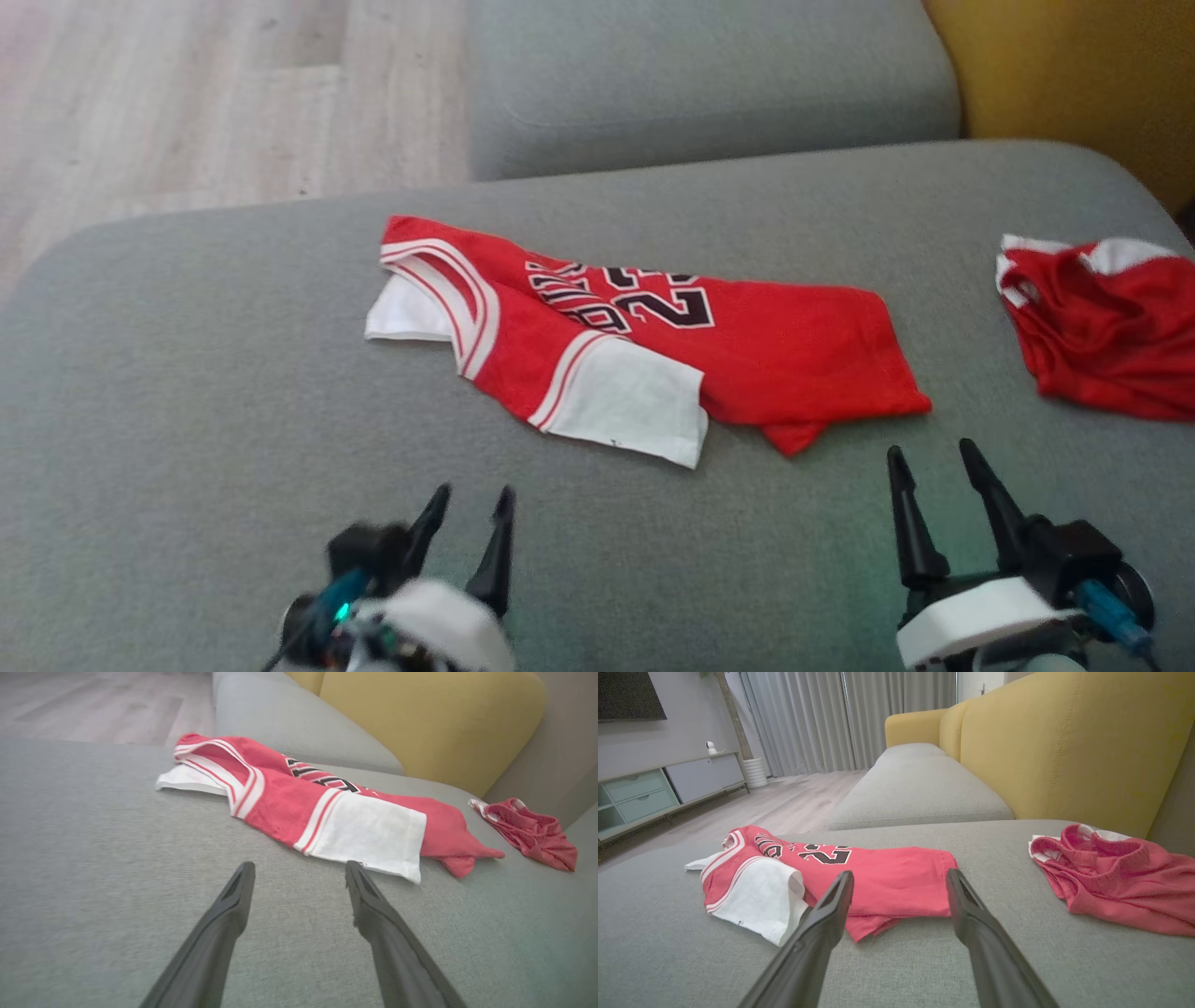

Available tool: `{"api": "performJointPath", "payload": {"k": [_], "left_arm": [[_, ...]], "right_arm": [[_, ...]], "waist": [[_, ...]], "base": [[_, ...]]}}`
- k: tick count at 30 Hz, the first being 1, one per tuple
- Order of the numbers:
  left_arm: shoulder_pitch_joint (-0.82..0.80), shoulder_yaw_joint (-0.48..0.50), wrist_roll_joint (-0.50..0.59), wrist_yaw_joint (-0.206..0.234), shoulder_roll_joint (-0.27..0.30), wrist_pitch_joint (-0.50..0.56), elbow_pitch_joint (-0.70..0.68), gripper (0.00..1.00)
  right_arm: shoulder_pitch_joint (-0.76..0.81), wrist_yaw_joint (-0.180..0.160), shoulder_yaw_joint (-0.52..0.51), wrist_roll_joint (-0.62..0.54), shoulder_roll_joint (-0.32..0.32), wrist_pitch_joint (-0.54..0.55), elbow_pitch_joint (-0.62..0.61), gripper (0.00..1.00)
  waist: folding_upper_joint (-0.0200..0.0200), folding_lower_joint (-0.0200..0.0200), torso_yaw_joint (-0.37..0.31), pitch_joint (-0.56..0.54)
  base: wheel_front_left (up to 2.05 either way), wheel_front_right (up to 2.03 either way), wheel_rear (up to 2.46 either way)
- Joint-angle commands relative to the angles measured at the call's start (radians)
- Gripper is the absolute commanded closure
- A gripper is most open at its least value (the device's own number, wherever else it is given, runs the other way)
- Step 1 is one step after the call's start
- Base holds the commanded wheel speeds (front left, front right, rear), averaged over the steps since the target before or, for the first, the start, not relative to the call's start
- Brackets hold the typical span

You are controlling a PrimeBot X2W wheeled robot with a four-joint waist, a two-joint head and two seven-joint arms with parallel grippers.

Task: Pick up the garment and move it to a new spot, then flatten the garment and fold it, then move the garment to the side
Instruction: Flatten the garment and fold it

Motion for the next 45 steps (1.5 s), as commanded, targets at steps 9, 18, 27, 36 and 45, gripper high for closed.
{"api": "performJointPath", "payload": {"k": [9, 18, 27, 36, 45], "left_arm": [[-0.271, 0.063, -0.094, -0.049, -0.13, 0.124, 0.264, 0.0], [-0.364, 0.118, -0.173, -0.09, -0.159, 0.143, 0.443, 0.0], [-0.429, 0.131, -0.205, -0.143, -0.178, 0.111, 0.532, 0.0], [-0.46, 0.122, -0.204, -0.158, -0.192, 0.03, 0.583, 1.0], [-0.369, 0.119, -0.197, -0.186, -0.146, -0.065, 0.482, 1.0]], "right_arm": [[-0.082, 0.007, 0.056, -0.016, -0.006, 0.011, -0.049, 0.0], [-0.111, 0.007, 0.063, -0.008, -0.006, -0.001, -0.045, 0.0], [-0.131, 0.007, 0.062, -0.001, -0.006, -0.017, -0.029, 0.0], [-0.144, 0.007, 0.055, 0.002, -0.006, -0.029, -0.012, 0.0], [-0.115, 0.007, -0.002, -0.003, -0.006, -0.035, -0.008, 0.0]], "waist": [[0.0, -0.0001, -0.103, 0.082], [0.0, -0.0001, -0.162, 0.136], [0.0, -0.0001, -0.188, 0.167], [0.0, -0.0001, -0.186, 0.172], [0.0, -0.0001, -0.117, 0.14]], "base": [[0.0, 0.0, 0.0], [0.0, 0.0, 0.0], [0.0, 0.0, 0.0], [0.0, 0.0, 0.0], [0.0, 0.0, 0.0]]}}
